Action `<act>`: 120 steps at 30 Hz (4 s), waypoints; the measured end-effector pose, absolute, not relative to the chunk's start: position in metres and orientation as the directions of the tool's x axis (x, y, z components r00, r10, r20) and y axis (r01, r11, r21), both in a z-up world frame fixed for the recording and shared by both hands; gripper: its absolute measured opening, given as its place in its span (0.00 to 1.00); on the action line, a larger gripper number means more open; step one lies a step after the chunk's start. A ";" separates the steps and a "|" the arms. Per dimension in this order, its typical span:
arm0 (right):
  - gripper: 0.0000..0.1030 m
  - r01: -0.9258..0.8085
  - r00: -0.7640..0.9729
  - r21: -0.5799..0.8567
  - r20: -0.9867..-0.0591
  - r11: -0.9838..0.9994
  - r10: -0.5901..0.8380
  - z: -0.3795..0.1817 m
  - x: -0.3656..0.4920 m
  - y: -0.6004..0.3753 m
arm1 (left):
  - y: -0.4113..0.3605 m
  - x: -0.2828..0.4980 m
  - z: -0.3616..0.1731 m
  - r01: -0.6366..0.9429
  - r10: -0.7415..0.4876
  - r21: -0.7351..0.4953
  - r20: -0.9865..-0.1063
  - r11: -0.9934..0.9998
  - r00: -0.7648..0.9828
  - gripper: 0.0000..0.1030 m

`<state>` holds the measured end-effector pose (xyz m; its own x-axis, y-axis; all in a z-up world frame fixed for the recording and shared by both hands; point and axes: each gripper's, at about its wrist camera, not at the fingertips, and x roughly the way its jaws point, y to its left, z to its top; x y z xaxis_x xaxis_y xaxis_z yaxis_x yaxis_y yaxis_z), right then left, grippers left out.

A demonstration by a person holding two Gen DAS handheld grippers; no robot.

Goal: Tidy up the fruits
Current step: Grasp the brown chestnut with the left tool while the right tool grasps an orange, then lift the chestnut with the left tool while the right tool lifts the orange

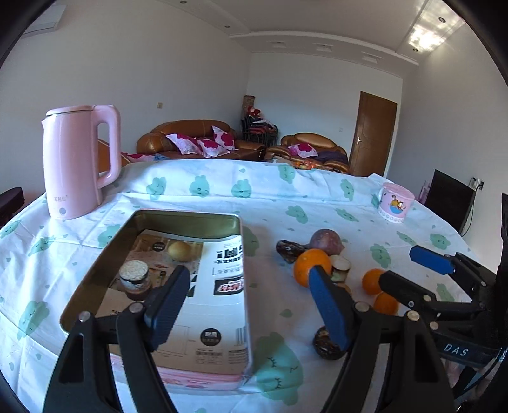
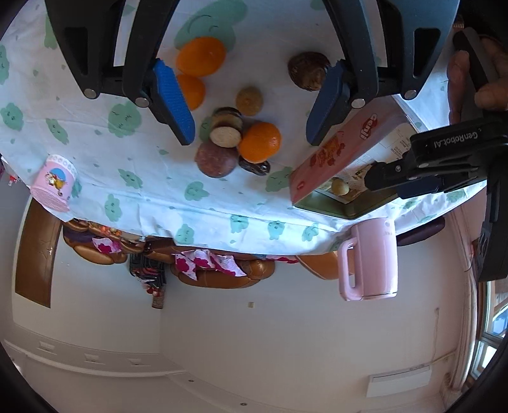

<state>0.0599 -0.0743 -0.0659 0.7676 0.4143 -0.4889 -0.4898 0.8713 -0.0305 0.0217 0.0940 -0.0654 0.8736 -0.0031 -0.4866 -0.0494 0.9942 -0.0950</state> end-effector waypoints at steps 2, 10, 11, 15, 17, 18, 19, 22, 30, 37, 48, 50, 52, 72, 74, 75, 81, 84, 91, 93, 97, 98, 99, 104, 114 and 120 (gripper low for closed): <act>0.72 -0.459 0.773 -0.043 -0.511 0.887 0.375 -0.069 0.060 -0.084 | 0.080 0.021 -0.065 -0.018 -0.016 -0.066 -0.485 0.998 0.875 0.77; 0.72 -0.433 0.723 0.001 -0.597 0.902 0.348 -0.091 0.070 -0.098 | 0.050 0.036 -0.084 0.103 -0.108 -0.042 -0.589 0.994 0.801 0.69; 0.72 -0.431 0.713 0.016 -0.606 0.902 0.351 -0.093 0.072 -0.099 | 0.045 0.036 -0.085 0.121 -0.118 -0.036 -0.597 0.992 0.793 0.68; 0.63 -0.438 0.677 0.037 -0.643 0.898 0.357 -0.103 0.079 -0.097 | 0.031 0.038 -0.092 0.197 -0.159 -0.011 -0.637 0.980 0.755 0.66; 0.56 -0.449 0.649 0.058 -0.665 0.892 0.370 -0.106 0.084 -0.097 | 0.026 0.038 -0.095 0.233 -0.184 -0.012 -0.658 0.972 0.731 0.62; 0.53 -0.450 0.639 0.069 -0.671 0.890 0.375 -0.107 0.086 -0.098 | 0.024 0.038 -0.096 0.248 -0.188 -0.006 -0.665 0.969 0.722 0.61; 0.52 -0.452 0.632 0.076 -0.676 0.889 0.379 -0.108 0.087 -0.098 | 0.022 0.039 -0.098 0.263 -0.199 -0.008 -0.675 0.965 0.710 0.60; 0.50 -0.465 0.618 0.063 -0.691 0.883 0.374 -0.111 0.087 -0.093 | 0.023 0.045 -0.102 0.261 -0.211 -0.039 -0.708 0.964 0.674 0.58; 0.42 -0.481 0.603 0.050 -0.707 0.876 0.371 -0.114 0.087 -0.091 | 0.026 0.053 -0.113 0.261 -0.239 -0.093 -0.754 0.961 0.612 0.44; 0.40 -0.497 0.601 0.054 -0.698 0.866 0.389 -0.113 0.084 -0.092 | 0.029 0.051 -0.110 0.241 -0.226 -0.088 -0.739 0.967 0.635 0.37; 0.38 -0.516 0.644 0.038 -0.642 0.856 0.416 -0.106 0.072 -0.093 | 0.039 0.042 -0.099 0.204 -0.207 -0.084 -0.669 0.975 0.714 0.37; 0.38 -0.516 0.644 0.038 -0.642 0.856 0.416 -0.105 0.073 -0.093 | 0.040 0.040 -0.096 0.200 -0.203 -0.081 -0.655 0.976 0.728 0.37; 0.37 -0.515 0.644 0.037 -0.643 0.857 0.414 -0.106 0.073 -0.092 | 0.039 0.040 -0.096 0.198 -0.201 -0.079 -0.652 0.977 0.731 0.37; 0.35 -0.539 0.678 0.017 -0.585 0.842 0.445 -0.100 0.061 -0.094 | 0.046 0.027 -0.086 0.172 -0.191 -0.087 -0.560 0.981 0.806 0.37; 0.35 -0.540 0.687 0.010 -0.573 0.842 0.447 -0.099 0.058 -0.094 | 0.047 0.026 -0.085 0.167 -0.187 -0.087 -0.551 0.982 0.814 0.37; 0.35 -0.540 0.689 0.010 -0.568 0.841 0.450 -0.098 0.058 -0.095 | 0.047 0.025 -0.084 0.164 -0.185 -0.087 -0.545 0.983 0.818 0.37; 0.35 -0.546 0.705 0.003 -0.538 0.838 0.461 -0.095 0.053 -0.097 | 0.049 0.021 -0.082 0.152 -0.172 -0.081 -0.514 0.985 0.840 0.37; 0.35 -0.550 0.713 -0.002 -0.521 0.835 0.468 -0.094 0.050 -0.098 | 0.049 0.018 -0.080 0.145 -0.165 -0.079 -0.500 0.986 0.850 0.37; 0.35 -0.557 0.731 -0.016 -0.484 0.830 0.481 -0.091 0.042 -0.099 | 0.050 0.014 -0.078 0.133 -0.151 -0.071 -0.469 0.989 0.870 0.37; 0.35 -0.559 0.735 -0.020 -0.476 0.829 0.483 -0.091 0.041 -0.099 | 0.050 0.012 -0.077 0.130 -0.147 -0.069 -0.461 0.989 0.875 0.37; 0.35 -0.561 0.741 -0.025 -0.460 0.827 0.489 -0.090 0.038 -0.099 | 0.051 0.010 -0.075 0.126 -0.142 -0.067 -0.447 0.990 0.883 0.37; 0.35 -0.561 0.743 -0.026 -0.456 0.827 0.490 -0.090 0.037 -0.100 | 0.051 0.009 -0.075 0.125 -0.142 -0.066 -0.444 0.990 0.885 0.37; 0.35 -0.561 0.745 -0.027 -0.451 0.827 0.491 -0.089 0.037 -0.100 | 0.051 0.008 -0.075 0.124 -0.141 -0.066 -0.439 0.990 0.888 0.37; 0.35 -0.563 0.753 -0.033 -0.432 0.826 0.496 -0.088 0.033 -0.100 | 0.050 0.003 -0.073 0.126 -0.138 -0.056 -0.413 0.990 0.900 0.37; 0.35 -0.569 0.764 -0.041 -0.397 0.822 0.509 -0.086 0.026 -0.103 | 0.051 0.000 -0.072 0.123 -0.133 -0.050 -0.392 0.991 0.910 0.37; 0.35 -0.577 0.765 -0.043 -0.380 0.816 0.520 -0.085 0.023 -0.103 | 0.051 -0.003 -0.070 0.124 -0.132 -0.047 -0.378 0.991 0.917 0.37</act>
<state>0.0234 -0.1033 -0.0852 0.7646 0.5203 -0.3804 -0.5766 0.8159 -0.0430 -0.0033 0.0507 -0.0704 0.9166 -0.1320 -0.3775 0.1235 0.9912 -0.0466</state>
